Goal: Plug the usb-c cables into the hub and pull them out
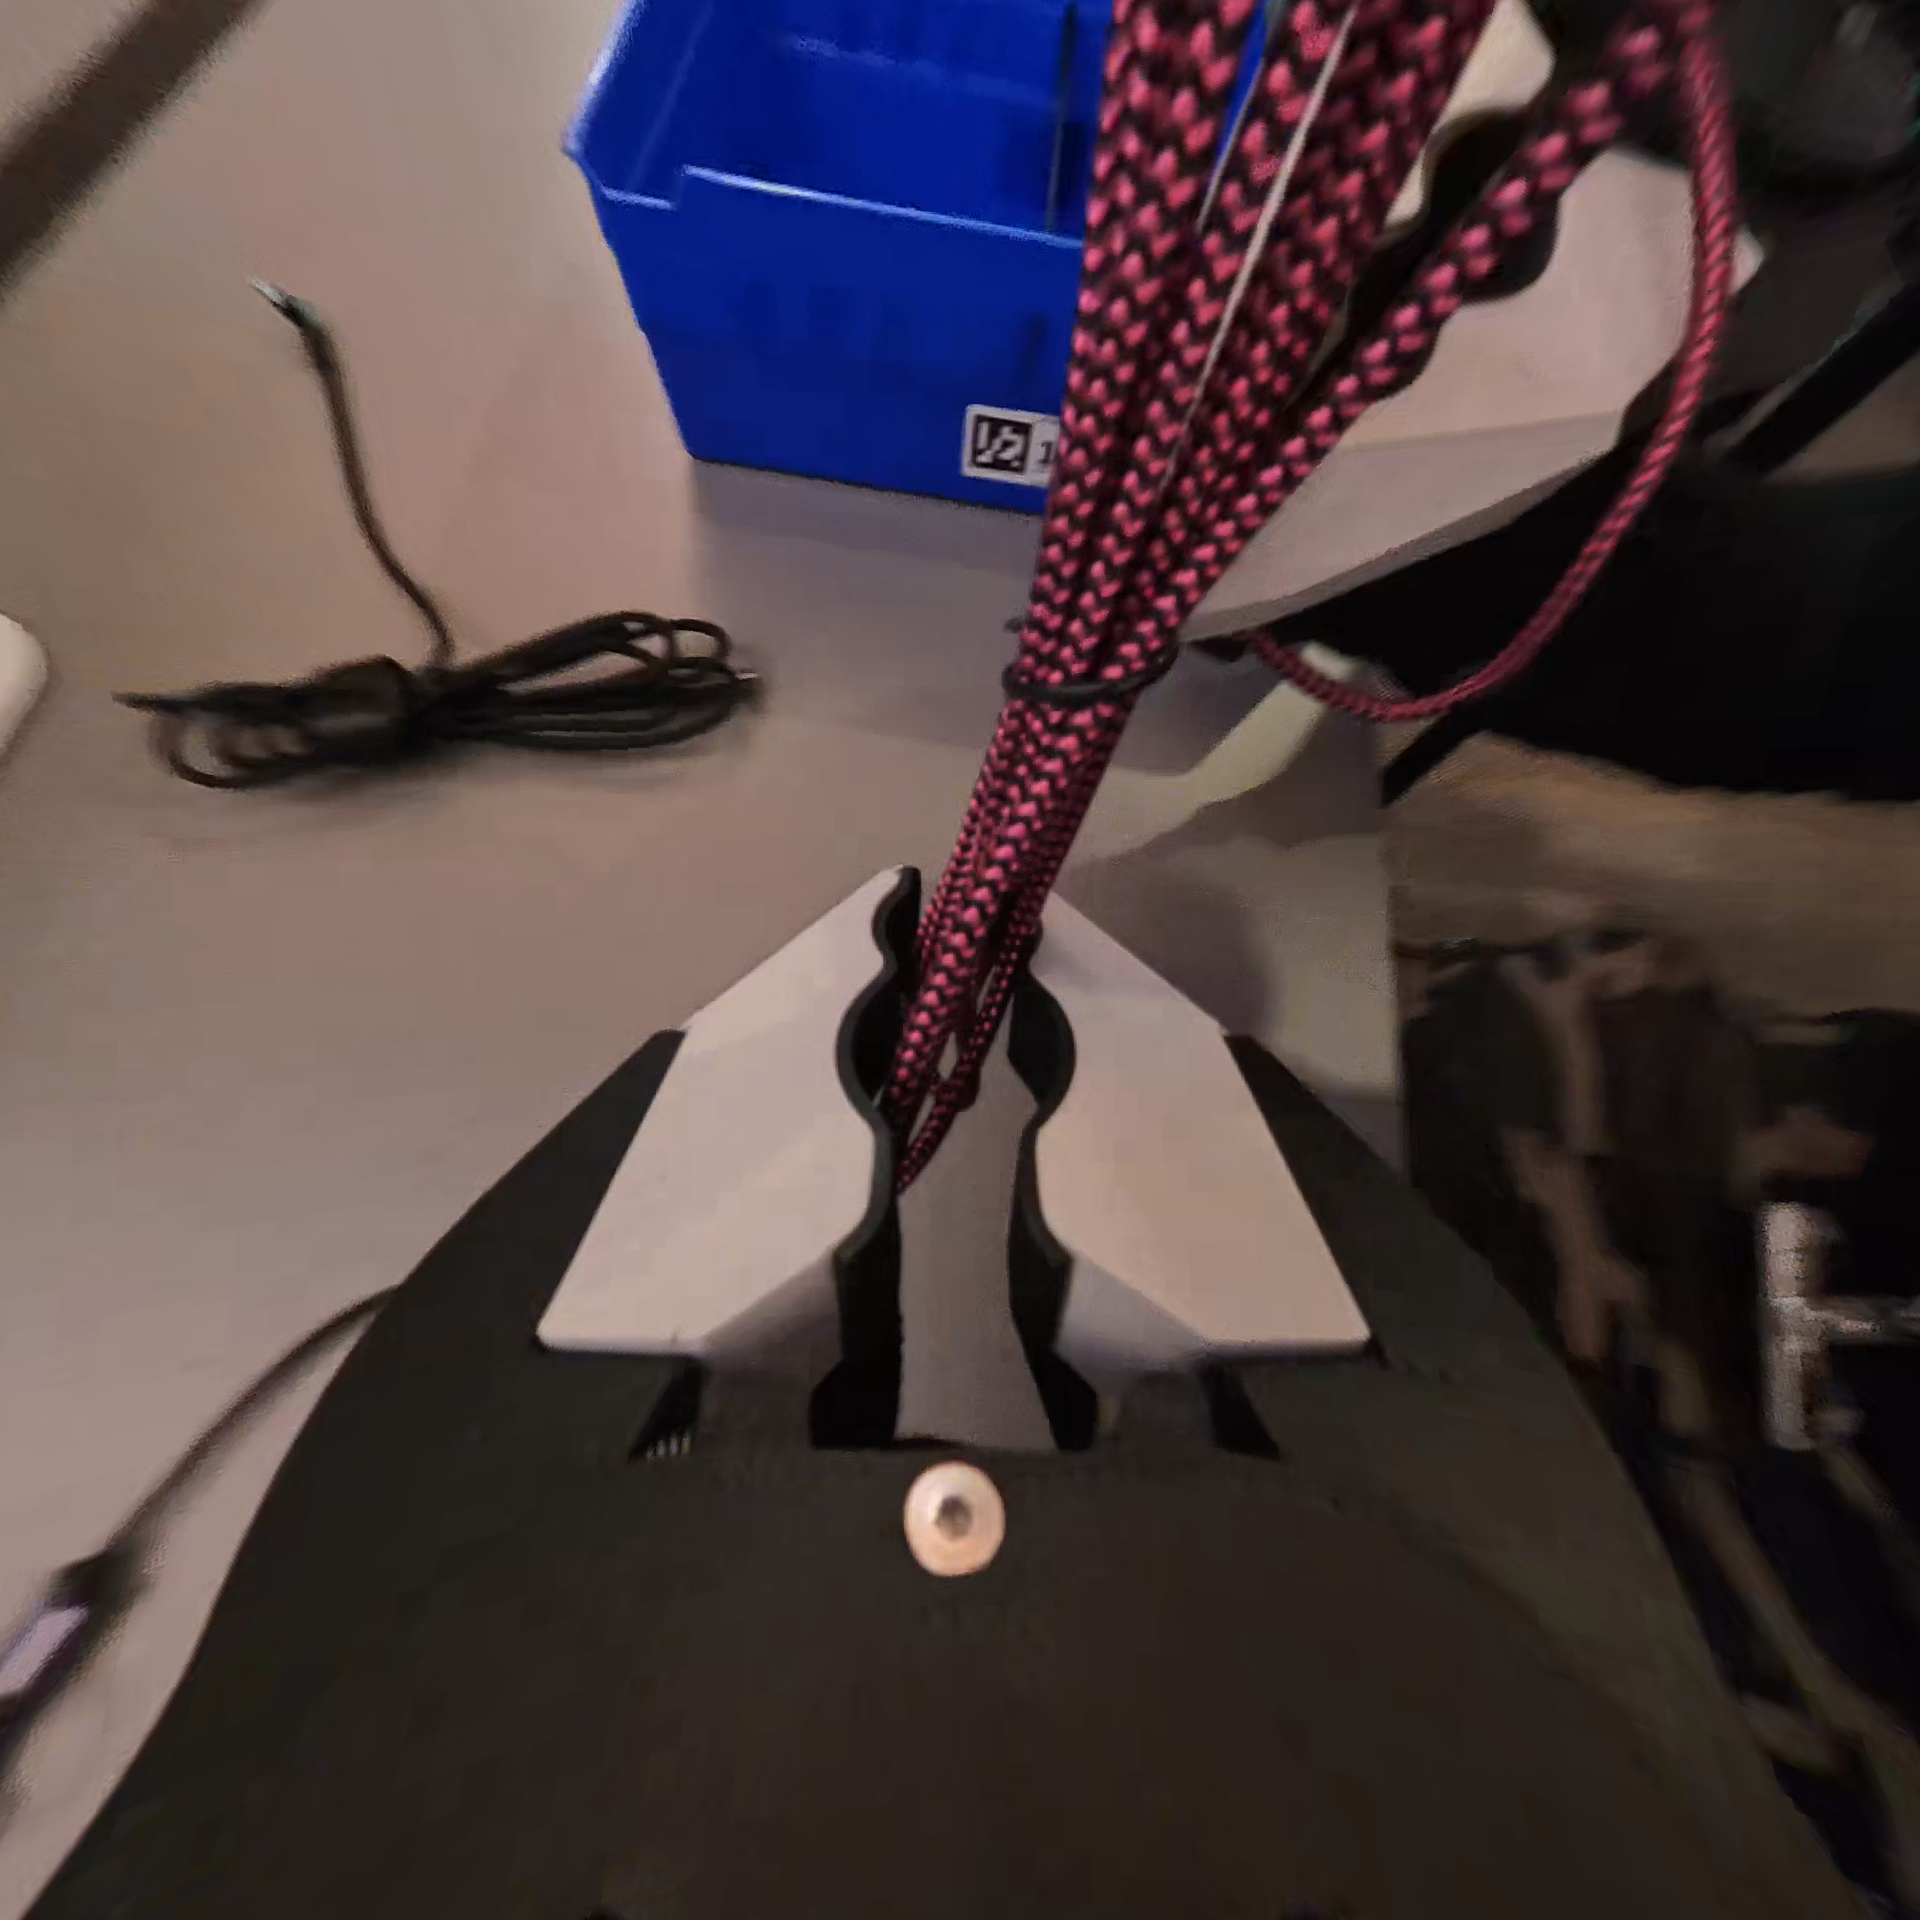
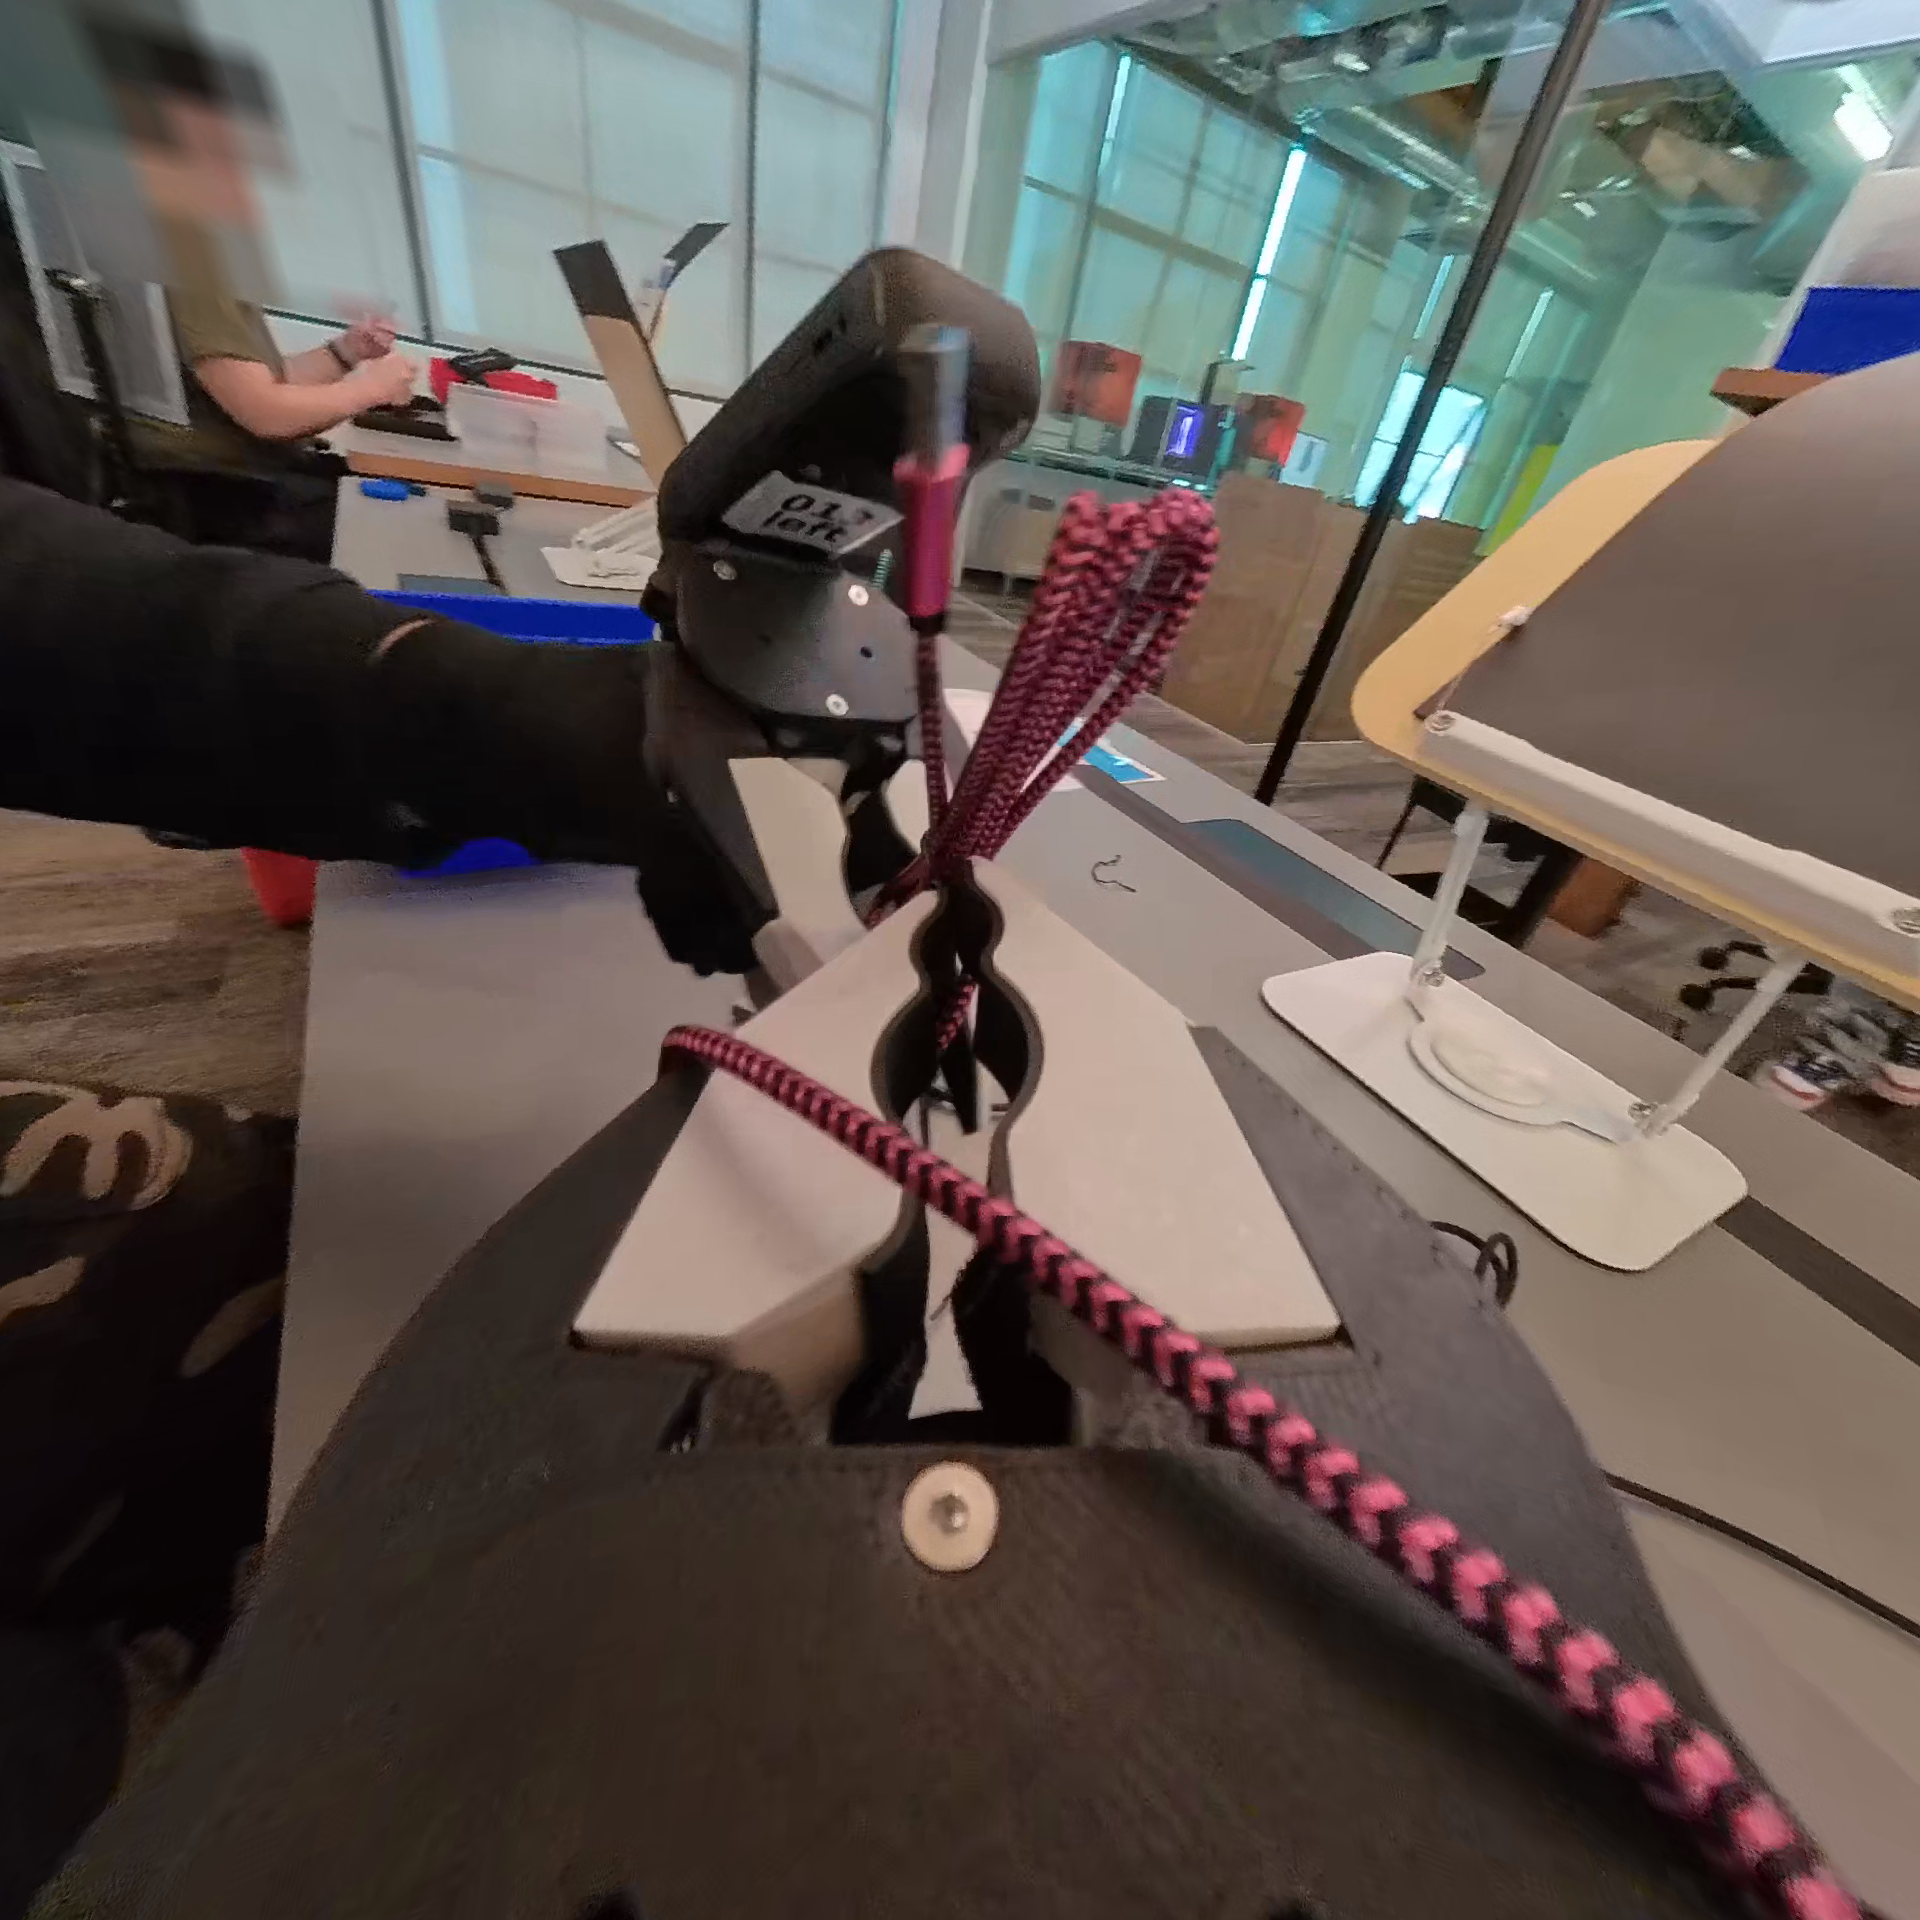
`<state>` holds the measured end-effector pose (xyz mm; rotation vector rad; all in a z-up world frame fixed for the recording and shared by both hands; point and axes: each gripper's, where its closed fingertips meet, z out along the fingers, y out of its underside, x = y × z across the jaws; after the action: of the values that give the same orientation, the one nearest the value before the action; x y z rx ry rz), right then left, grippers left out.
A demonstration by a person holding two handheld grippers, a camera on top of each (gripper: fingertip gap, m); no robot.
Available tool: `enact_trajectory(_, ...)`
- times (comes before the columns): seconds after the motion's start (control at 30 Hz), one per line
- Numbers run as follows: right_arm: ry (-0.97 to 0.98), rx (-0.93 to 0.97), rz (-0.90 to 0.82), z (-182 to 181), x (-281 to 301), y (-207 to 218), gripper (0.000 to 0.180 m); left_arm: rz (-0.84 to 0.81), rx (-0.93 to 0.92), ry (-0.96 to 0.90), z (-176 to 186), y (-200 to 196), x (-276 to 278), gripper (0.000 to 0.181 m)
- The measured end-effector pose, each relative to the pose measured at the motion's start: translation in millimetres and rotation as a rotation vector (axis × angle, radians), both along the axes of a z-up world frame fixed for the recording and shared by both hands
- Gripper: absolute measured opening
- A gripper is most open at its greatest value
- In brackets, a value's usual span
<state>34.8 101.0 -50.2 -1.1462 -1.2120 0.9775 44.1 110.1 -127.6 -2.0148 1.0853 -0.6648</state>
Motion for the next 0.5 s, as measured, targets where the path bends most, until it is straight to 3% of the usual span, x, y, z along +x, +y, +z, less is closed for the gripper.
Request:
enact_trajectory(0.27,0.031,-0.153,0.045,10,2,-1,0.000,0.093,0.468,0.312,24,33,-20,0.009)
enact_trajectory(0.37,0.090,-0.214,0.047,15,3,3,0.000,0.119,0.484,0.280,28,33,-19,0.008)
enact_trajectory(0.5,0.080,-0.142,-0.006,15,4,6,0.004,0.150,0.458,0.235,30,35,-23,0.006)
